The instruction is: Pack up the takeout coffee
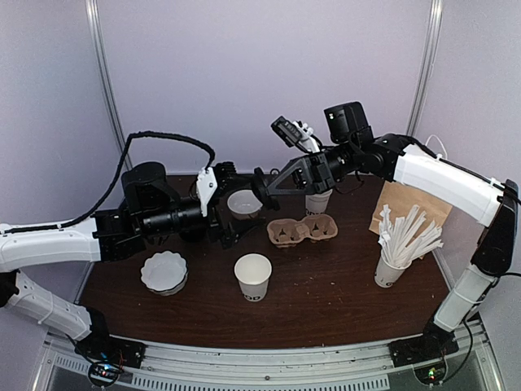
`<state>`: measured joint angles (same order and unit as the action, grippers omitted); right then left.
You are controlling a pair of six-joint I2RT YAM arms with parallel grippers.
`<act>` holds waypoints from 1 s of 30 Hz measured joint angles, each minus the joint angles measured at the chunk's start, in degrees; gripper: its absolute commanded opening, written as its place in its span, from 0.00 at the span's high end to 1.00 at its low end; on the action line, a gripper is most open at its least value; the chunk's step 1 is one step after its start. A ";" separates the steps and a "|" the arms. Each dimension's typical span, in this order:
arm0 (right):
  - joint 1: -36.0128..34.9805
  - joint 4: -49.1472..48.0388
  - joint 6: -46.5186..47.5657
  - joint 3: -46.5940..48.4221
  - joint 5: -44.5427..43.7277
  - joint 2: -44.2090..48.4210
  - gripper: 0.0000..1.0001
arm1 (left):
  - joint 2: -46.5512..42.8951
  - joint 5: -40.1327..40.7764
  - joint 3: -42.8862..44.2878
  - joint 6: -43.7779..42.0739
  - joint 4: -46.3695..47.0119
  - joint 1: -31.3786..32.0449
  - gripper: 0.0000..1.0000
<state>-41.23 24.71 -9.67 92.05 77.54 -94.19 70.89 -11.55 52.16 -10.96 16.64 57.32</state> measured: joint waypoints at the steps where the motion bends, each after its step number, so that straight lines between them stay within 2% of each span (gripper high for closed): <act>1: -0.02 -0.44 -0.57 -0.26 0.22 0.00 0.96 | -0.15 0.61 0.00 -0.46 0.02 0.00 0.09; 19: -0.02 -7.63 -7.34 -1.73 1.92 0.00 0.95 | 2.19 3.56 0.00 -1.36 4.98 0.66 0.10; 27: 0.02 -8.70 -8.61 -2.12 1.97 0.02 0.93 | 4.15 4.48 0.22 -0.13 7.76 0.81 0.20; 30: 0.20 -8.92 -8.83 -2.34 1.97 0.02 0.86 | 4.68 4.94 0.72 0.13 7.72 0.81 0.22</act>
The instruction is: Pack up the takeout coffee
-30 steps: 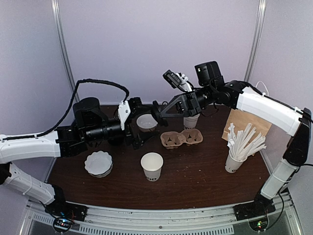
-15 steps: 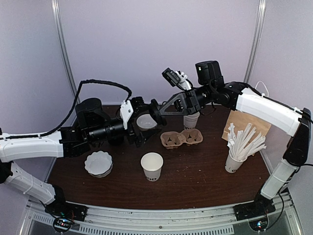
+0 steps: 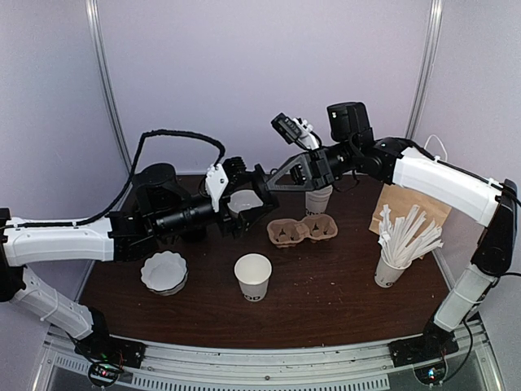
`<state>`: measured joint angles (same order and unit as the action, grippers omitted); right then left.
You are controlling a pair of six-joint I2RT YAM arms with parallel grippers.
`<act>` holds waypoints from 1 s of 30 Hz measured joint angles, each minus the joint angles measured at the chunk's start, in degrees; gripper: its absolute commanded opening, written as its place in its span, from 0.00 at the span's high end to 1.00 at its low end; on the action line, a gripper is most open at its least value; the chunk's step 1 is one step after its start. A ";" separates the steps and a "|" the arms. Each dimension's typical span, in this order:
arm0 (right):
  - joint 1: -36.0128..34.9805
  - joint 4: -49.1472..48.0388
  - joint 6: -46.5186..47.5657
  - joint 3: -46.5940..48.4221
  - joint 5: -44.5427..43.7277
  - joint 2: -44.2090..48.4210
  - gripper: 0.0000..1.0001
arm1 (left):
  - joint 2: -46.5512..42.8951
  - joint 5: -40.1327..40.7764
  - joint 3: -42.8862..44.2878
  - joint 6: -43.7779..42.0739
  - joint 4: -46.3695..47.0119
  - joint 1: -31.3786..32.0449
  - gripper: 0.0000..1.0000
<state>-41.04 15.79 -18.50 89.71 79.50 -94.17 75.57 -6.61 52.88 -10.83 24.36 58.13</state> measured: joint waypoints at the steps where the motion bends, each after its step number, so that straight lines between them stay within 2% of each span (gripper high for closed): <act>1: 0.11 -0.09 -0.02 -0.02 -0.02 0.00 0.80 | 0.07 0.17 0.07 0.02 -0.04 0.00 0.23; 4: 0.74 1.05 1.27 -0.09 -0.63 0.11 0.56 | 0.07 0.85 0.26 0.02 -0.90 0.00 0.23; 5: 1.03 2.80 3.56 -0.07 -1.46 0.26 0.51 | 0.07 1.09 0.55 0.02 -1.70 0.00 0.23; 7: 1.97 7.34 7.17 0.37 -3.39 0.50 0.46 | 0.04 1.55 2.05 -0.22 -4.68 0.04 0.22; 11: 5.95 18.75 18.73 1.86 -9.20 2.16 0.44 | -0.15 3.15 7.63 -1.66 -16.09 -0.02 0.22; 17: 14.21 29.62 31.78 0.70 -18.86 10.38 0.44 | 0.96 3.93 21.38 -3.74 -42.60 0.00 0.23; 20: 15.98 32.13 36.46 -1.05 -22.73 14.12 0.44 | 3.61 2.60 27.74 -4.17 -56.26 -0.04 0.23; 23: 16.04 34.32 40.04 -4.74 -25.24 16.55 0.44 | 6.12 1.27 30.21 -4.13 -66.40 -0.04 0.22; 30: 15.56 37.03 44.33 -10.03 -29.46 16.50 0.45 | 13.53 -1.99 34.71 -3.69 -84.32 -0.04 0.23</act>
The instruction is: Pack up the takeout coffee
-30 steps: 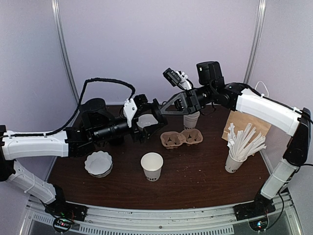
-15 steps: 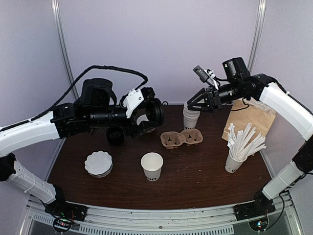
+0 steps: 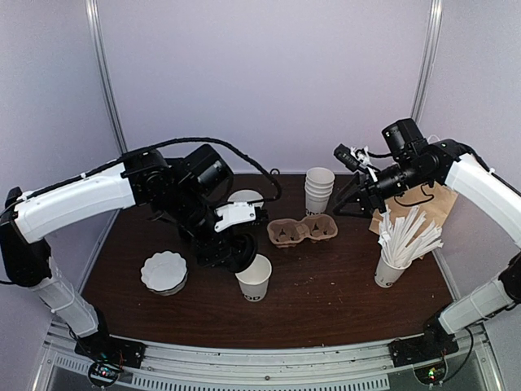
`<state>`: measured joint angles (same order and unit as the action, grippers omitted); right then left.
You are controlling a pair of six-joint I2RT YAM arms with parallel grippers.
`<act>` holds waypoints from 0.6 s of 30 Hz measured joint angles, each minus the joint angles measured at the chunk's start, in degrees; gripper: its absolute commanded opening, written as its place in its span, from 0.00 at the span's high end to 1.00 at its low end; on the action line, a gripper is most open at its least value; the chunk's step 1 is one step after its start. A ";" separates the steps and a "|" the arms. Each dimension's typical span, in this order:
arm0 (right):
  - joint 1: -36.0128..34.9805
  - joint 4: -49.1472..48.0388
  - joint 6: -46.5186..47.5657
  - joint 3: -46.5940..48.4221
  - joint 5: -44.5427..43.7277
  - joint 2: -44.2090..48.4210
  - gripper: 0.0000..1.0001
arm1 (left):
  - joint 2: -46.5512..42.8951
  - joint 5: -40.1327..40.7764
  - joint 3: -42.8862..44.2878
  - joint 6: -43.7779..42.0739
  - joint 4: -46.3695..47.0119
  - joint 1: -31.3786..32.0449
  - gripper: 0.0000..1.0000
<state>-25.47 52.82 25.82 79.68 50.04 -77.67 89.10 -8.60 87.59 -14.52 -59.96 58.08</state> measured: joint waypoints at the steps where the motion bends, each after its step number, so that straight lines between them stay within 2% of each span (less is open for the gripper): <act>1: -0.22 0.15 0.44 -0.11 -0.33 0.09 0.45 | 1.40 -0.28 1.60 0.07 -1.90 0.00 0.24; 6: -1.27 0.13 1.42 -0.68 -1.09 0.66 0.45 | 6.91 -0.52 6.99 0.04 -7.63 0.00 0.24; 18: -3.32 0.24 3.37 -4.44 -2.54 2.38 0.45 | 19.12 0.87 15.61 -1.20 -12.37 0.00 0.25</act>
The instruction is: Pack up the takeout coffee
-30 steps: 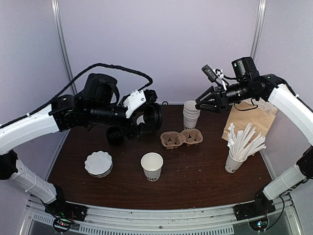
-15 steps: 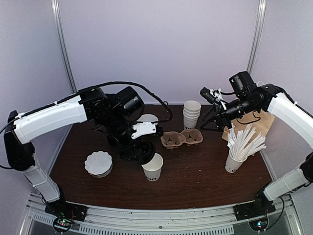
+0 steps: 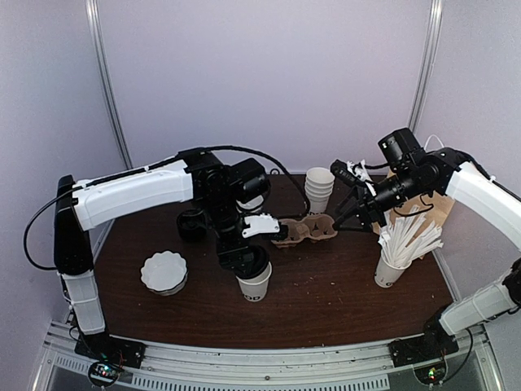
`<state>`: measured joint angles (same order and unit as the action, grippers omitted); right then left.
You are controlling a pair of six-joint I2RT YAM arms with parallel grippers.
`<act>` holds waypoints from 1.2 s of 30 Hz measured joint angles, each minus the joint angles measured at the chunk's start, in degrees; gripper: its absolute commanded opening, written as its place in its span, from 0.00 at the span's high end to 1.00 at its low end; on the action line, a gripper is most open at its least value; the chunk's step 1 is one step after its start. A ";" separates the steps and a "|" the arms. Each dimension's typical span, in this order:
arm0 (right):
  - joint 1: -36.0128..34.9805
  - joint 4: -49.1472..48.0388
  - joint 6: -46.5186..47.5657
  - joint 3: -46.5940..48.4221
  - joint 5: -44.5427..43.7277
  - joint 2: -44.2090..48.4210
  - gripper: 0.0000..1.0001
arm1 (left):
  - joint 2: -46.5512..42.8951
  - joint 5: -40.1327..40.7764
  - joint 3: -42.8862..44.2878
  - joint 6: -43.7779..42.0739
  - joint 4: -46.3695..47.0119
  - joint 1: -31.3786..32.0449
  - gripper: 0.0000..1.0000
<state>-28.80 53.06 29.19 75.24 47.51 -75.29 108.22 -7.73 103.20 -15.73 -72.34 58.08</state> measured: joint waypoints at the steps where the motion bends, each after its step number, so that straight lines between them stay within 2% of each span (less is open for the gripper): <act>1: -0.09 0.00 0.07 -0.17 0.00 0.22 0.45 | 0.98 0.11 0.74 -0.20 -0.24 0.00 0.25; 15: -0.11 0.11 0.90 -1.55 0.04 1.16 0.45 | 5.68 0.70 3.41 -0.90 -2.40 0.00 0.22; 16: -0.11 0.15 0.90 -1.64 0.04 1.16 0.45 | 5.68 0.68 3.48 -0.90 -2.47 0.00 0.17; 17: -0.11 0.15 0.90 -1.68 0.04 1.16 0.45 | 5.73 0.63 3.56 -0.90 -2.60 0.00 0.04; 18: -0.11 0.15 0.90 -1.66 0.04 1.16 0.45 | 5.81 0.52 3.72 -0.94 -2.78 0.00 0.03; 36: -0.11 0.44 1.01 -1.55 0.00 1.14 0.46 | 5.68 -0.17 4.59 -1.18 -3.02 0.00 0.02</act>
<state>-28.91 53.49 30.20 73.69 47.51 -74.15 113.91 -7.90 107.79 -16.91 -75.35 58.08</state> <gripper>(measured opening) 0.545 0.976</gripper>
